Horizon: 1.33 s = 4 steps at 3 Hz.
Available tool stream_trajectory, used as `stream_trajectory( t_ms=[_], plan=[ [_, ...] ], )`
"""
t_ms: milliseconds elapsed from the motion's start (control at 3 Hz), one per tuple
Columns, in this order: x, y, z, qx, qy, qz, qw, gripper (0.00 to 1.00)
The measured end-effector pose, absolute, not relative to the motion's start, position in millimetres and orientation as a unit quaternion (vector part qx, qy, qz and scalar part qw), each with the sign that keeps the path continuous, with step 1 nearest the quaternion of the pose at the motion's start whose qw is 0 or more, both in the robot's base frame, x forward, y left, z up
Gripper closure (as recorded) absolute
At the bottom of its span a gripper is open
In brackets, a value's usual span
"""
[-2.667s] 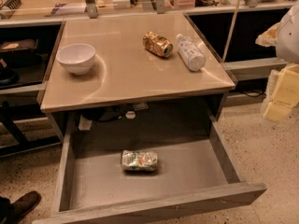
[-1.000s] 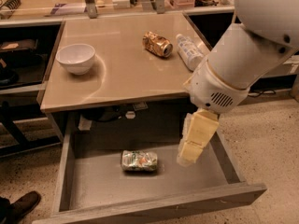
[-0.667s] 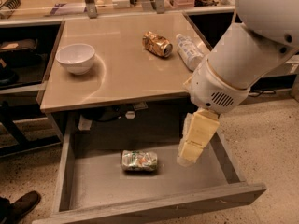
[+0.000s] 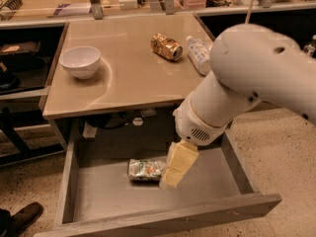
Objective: Pick 7up can from top drawer and place on counter
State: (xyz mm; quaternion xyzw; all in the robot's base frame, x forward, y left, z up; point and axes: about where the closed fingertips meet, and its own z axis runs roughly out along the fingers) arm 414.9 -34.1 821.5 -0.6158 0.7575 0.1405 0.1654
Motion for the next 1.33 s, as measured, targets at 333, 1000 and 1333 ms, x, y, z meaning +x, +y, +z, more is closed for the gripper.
stream_trajectory(
  t_ms=[333,1000,1333],
  plan=[
    [432,-28,783,-0.591,0.773,0.142,0.181,0.0],
    [448,-17,754,-0.568,0.787,0.157,0.185,0.0],
    [444,-6,740,-0.572,0.782,0.151,0.196,0.0]
  ],
)
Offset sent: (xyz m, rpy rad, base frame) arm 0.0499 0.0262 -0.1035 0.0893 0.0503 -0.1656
